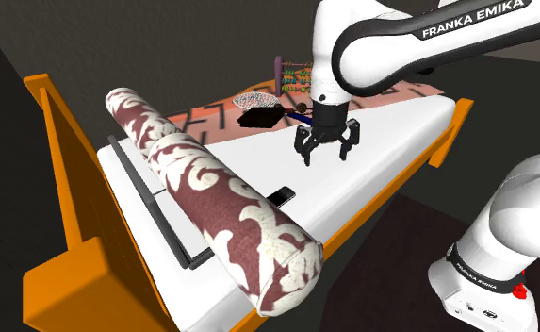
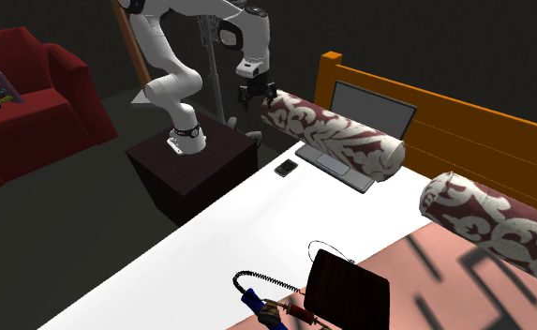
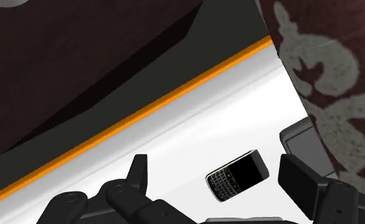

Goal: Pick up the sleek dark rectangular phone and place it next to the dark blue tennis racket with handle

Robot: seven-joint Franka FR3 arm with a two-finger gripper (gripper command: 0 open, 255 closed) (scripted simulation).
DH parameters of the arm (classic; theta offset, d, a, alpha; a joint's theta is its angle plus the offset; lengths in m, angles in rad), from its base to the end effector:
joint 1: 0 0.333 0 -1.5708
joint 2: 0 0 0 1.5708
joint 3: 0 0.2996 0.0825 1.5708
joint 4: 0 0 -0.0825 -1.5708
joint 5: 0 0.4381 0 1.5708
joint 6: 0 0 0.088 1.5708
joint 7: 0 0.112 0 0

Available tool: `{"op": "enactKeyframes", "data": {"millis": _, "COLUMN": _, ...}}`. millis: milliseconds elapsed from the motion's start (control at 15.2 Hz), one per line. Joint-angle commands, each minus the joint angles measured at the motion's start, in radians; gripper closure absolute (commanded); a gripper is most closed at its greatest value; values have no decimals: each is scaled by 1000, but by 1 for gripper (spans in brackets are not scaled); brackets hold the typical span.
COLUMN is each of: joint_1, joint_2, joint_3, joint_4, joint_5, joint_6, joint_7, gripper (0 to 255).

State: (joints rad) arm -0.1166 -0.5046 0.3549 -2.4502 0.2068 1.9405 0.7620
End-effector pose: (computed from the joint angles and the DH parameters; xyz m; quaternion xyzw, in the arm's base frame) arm 0.4411 0.1194 0.4245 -0.9483 0.3169 0.0164 0.0044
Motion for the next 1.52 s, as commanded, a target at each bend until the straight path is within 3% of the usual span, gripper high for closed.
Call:
{"op": "enactKeyframes", "data": {"millis": 0, "joint_1": -27, "joint_2": 76, "joint_3": 48, "joint_4": 9, "joint_5": -3, "joint_6": 70, "joint_7": 114, "gripper": 0}}
{"op": "enactKeyframes", "data": {"millis": 330, "joint_1": -96, "joint_2": 278, "joint_3": 145, "joint_4": 61, "joint_5": -67, "joint_6": 213, "joint_7": 398, "gripper": 0}}
{"op": "enactKeyframes", "data": {"millis": 660, "joint_1": -143, "joint_2": 504, "joint_3": 190, "joint_4": 145, "joint_5": -209, "joint_6": 323, "joint_7": 711, "gripper": 0}}
{"op": "enactKeyframes", "data": {"millis": 1122, "joint_1": -105, "joint_2": 802, "joint_3": 110, "joint_4": 304, "joint_5": -413, "joint_6": 403, "joint_7": 1115, "gripper": 0}}
{"op": "enactKeyframes", "data": {"millis": 1452, "joint_1": -86, "joint_2": 866, "joint_3": 80, "joint_4": 311, "joint_5": -453, "joint_6": 452, "joint_7": 1165, "gripper": 0}}
